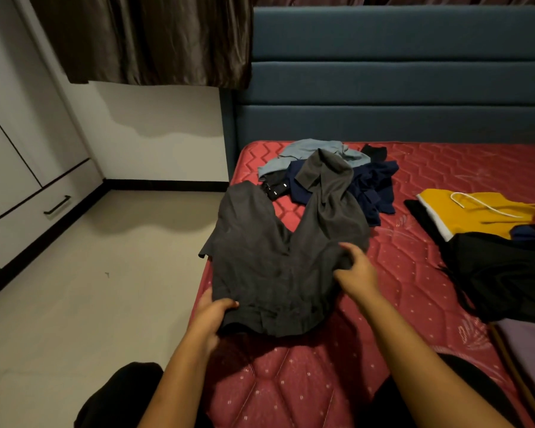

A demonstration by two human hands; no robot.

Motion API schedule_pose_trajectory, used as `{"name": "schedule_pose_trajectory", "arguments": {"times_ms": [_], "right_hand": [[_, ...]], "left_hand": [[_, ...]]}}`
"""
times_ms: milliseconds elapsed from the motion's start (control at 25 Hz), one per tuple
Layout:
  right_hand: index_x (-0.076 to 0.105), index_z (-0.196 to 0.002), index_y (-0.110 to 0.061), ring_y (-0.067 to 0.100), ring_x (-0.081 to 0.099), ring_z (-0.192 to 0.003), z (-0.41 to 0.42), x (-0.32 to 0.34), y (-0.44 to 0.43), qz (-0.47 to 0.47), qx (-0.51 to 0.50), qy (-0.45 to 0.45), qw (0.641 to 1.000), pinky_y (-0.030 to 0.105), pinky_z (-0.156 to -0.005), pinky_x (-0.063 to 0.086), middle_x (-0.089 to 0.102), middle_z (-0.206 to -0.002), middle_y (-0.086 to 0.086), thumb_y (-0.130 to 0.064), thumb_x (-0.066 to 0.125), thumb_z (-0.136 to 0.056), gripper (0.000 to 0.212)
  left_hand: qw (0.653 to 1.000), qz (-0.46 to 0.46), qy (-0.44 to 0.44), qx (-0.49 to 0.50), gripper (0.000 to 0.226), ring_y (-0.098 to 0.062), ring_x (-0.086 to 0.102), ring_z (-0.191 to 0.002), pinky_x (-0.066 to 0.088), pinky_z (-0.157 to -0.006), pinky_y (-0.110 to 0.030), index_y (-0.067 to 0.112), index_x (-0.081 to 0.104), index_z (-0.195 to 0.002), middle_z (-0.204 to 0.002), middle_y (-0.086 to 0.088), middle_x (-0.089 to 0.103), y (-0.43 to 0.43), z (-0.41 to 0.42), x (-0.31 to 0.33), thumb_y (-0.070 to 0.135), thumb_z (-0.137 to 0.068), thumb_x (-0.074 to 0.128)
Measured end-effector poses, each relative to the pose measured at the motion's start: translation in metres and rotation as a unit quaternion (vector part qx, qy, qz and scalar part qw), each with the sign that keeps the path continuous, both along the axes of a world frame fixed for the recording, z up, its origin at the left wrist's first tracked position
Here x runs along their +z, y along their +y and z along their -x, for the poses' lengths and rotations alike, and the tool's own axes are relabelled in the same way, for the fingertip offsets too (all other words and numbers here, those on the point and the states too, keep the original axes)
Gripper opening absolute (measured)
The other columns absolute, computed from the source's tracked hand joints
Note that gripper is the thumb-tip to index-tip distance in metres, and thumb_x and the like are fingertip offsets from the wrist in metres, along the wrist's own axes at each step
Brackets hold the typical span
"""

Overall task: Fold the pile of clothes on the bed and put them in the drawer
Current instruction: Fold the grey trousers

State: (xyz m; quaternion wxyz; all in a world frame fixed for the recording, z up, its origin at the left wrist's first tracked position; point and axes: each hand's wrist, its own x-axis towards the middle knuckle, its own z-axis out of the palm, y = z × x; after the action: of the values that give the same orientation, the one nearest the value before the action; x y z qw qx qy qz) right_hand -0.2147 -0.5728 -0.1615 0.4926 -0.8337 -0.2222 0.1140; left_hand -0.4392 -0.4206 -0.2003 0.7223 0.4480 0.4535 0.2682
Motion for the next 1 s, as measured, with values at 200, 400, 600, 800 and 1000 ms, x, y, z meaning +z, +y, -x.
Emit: {"name": "schedule_pose_trajectory", "arguments": {"times_ms": [200,400,600,800,1000], "right_hand": [[0.055,-0.129,-0.021,0.003,0.058,-0.106,0.083,0.031,0.054,-0.107,0.208,-0.024,0.972,0.012,-0.092,0.043,0.061,-0.115,-0.009,-0.003,0.058,-0.065,0.066],[0.054,-0.114,-0.032,0.009,0.066,-0.102,0.101,0.014,0.052,-0.146,0.192,-0.007,0.970,0.027,-0.092,0.050,0.066,-0.107,-0.015,0.006,0.063,-0.070,0.059],[0.055,-0.091,-0.032,0.001,0.067,-0.075,0.108,0.021,0.043,-0.169,0.137,0.002,0.976,0.017,-0.070,0.050,0.071,-0.081,-0.005,0.006,0.071,-0.074,0.044],[0.058,-0.092,-0.024,-0.003,0.067,-0.084,0.114,0.024,0.036,-0.209,0.164,-0.001,0.964,0.012,-0.073,0.050,0.071,-0.085,-0.010,0.007,0.066,-0.080,0.034],[0.060,-0.092,-0.019,0.009,0.070,-0.087,0.106,0.016,0.035,-0.184,0.256,0.080,0.946,0.027,-0.082,0.053,0.074,-0.084,-0.001,0.006,0.069,-0.078,0.030]], "left_hand": [[0.990,-0.056,-0.122,-0.035,0.044,-0.024,0.067,-0.085,0.056,-0.065,-0.026,0.006,0.057,-0.122,-0.106,-0.014,0.069,-0.026,-0.041,0.051,-0.015,-0.084,0.052],[0.973,-0.002,-0.229,-0.035,0.034,-0.026,0.065,-0.100,0.054,-0.086,-0.030,0.005,0.056,-0.125,-0.113,-0.015,0.067,-0.036,-0.036,0.050,-0.003,-0.093,0.049],[0.977,0.022,-0.205,0.043,0.030,-0.028,0.065,-0.099,0.050,-0.092,-0.036,0.000,0.057,-0.122,-0.108,-0.018,0.068,-0.041,-0.042,0.048,0.002,-0.092,0.055],[0.983,0.018,-0.182,0.033,0.033,-0.027,0.065,-0.087,0.053,-0.078,-0.033,0.000,0.062,-0.101,-0.093,-0.017,0.066,-0.038,-0.052,0.062,0.025,-0.080,0.068],[0.996,0.024,-0.088,-0.021,0.008,-0.022,0.064,-0.060,0.051,-0.051,-0.024,0.002,0.063,-0.088,-0.072,-0.013,0.064,-0.036,-0.050,0.074,0.007,-0.092,0.059]]}}
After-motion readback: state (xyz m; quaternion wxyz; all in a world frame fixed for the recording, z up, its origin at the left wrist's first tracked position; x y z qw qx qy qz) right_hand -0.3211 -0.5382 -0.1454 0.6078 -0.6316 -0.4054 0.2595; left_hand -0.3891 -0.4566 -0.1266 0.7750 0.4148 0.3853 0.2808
